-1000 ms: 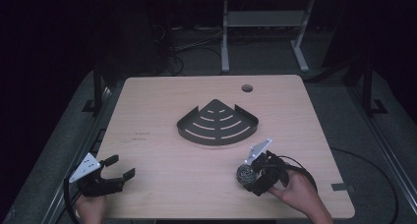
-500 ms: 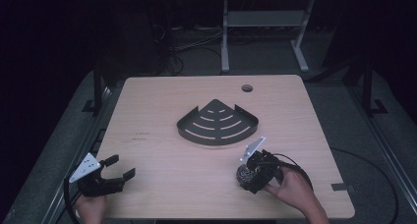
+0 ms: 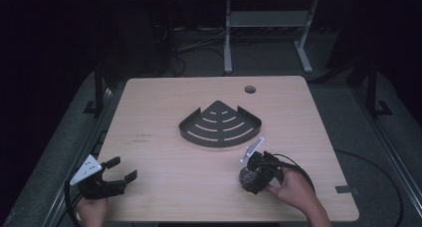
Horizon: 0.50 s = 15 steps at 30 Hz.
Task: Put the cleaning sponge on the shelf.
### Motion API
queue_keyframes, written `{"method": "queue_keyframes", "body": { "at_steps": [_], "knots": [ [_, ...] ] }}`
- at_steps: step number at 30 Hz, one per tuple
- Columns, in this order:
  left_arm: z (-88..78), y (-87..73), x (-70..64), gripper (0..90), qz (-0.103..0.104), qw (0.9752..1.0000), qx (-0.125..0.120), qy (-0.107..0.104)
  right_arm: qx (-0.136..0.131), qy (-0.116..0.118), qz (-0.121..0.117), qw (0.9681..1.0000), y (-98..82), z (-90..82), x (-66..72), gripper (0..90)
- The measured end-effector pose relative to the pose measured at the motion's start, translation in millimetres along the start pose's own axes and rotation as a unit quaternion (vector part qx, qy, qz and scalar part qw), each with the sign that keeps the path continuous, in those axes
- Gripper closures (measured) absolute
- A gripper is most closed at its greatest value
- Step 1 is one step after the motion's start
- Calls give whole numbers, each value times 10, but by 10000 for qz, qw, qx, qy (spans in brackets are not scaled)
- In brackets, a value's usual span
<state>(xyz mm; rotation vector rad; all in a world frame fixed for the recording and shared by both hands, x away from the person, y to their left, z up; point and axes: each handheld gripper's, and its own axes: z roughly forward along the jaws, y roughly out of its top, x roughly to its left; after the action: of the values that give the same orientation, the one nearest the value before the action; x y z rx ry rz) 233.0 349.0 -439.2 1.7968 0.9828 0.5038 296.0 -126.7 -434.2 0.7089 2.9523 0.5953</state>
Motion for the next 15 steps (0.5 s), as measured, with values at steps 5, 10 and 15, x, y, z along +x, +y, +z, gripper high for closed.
{"method": "queue_keyframes", "body": {
  "at_steps": [5, 10, 15],
  "knots": [
    [0, 0, -4, 134, -17, 10000, -11, -3, 40, -1, -4, 10000, 3, 19, -8, 174],
    [4, 2, -5, 134, -14, 10000, -15, -14, 108, -14, 8, 9999, 4, 38, -19, 201],
    [2, 2, -5, 135, -31, 10000, -27, -14, 137, -19, -18, 9999, 9, 53, -18, 223]
  ]
}}
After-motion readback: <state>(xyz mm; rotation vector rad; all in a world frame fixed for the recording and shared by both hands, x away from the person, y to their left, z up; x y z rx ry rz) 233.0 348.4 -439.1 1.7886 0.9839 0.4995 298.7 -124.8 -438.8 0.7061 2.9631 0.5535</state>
